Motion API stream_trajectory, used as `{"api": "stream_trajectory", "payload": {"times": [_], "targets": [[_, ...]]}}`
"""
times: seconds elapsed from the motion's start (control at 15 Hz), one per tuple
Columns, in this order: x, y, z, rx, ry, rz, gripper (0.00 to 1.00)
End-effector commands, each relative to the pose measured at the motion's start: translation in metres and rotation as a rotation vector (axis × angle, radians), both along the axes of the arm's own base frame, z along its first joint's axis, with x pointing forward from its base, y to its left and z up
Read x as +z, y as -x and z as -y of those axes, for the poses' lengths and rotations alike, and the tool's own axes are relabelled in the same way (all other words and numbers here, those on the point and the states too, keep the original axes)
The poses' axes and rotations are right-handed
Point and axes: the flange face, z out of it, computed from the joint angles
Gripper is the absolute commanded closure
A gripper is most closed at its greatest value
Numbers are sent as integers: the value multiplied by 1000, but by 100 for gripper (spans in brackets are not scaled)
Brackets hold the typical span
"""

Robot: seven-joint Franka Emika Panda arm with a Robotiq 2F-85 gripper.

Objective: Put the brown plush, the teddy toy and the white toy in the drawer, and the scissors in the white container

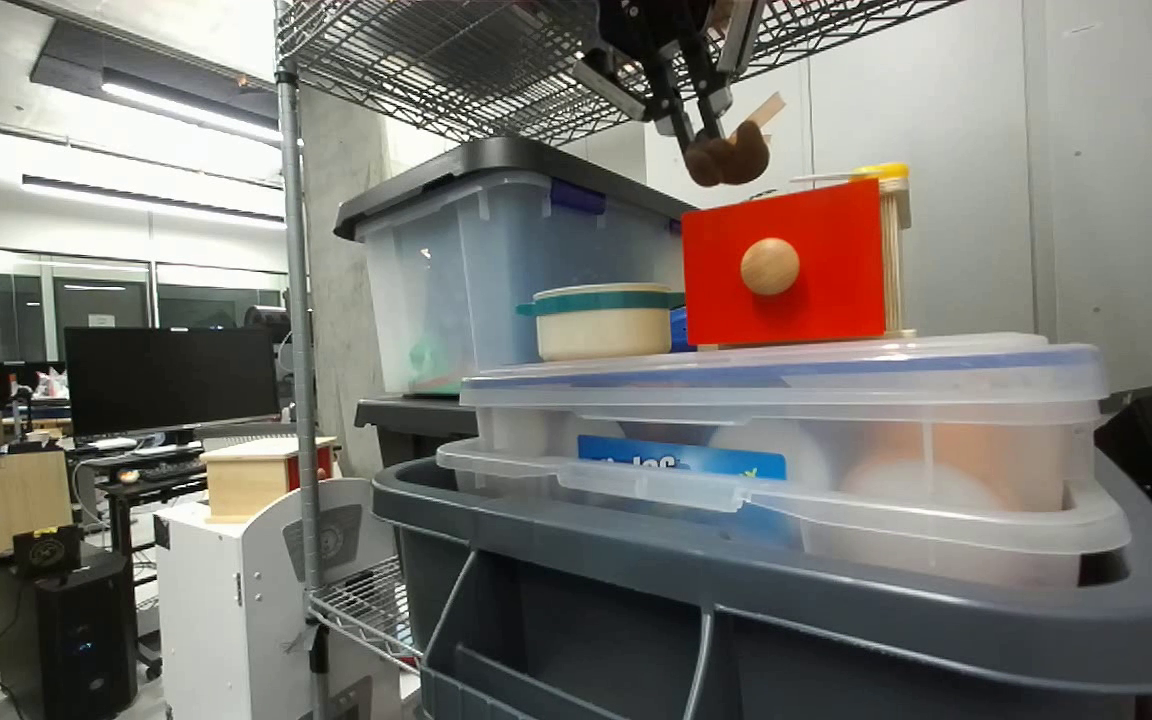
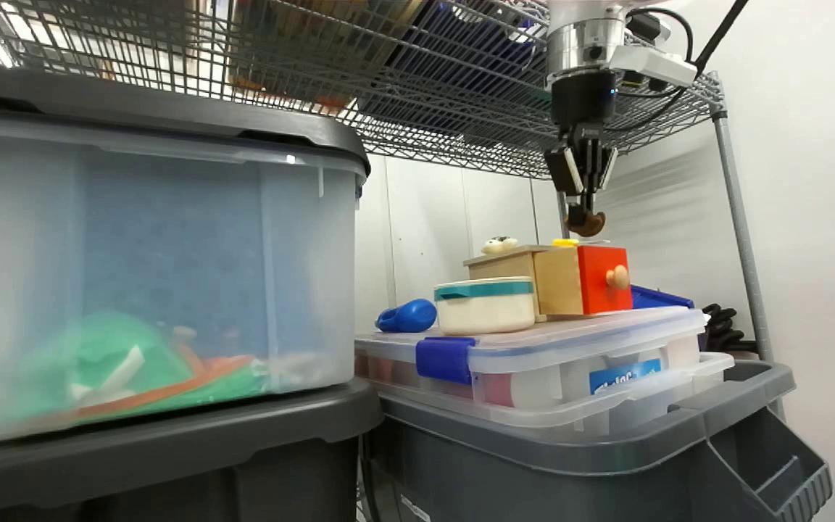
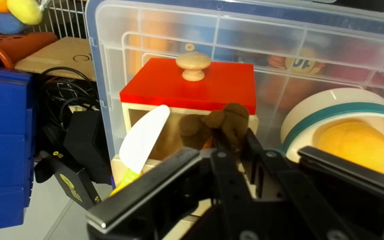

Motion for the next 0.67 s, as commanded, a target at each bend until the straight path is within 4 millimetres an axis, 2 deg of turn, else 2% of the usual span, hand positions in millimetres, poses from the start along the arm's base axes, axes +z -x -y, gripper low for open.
{"api": "stream_trajectory", "payload": {"times": [0.0,0.4,0.47,0.6], "targets": [[7,1,4,-10,6,-9,96],[10,-2,3,-10,10,-5,96],[11,-2,3,-8,17,-3,61],[13,-4,4,-10,21,-1,53]]}}
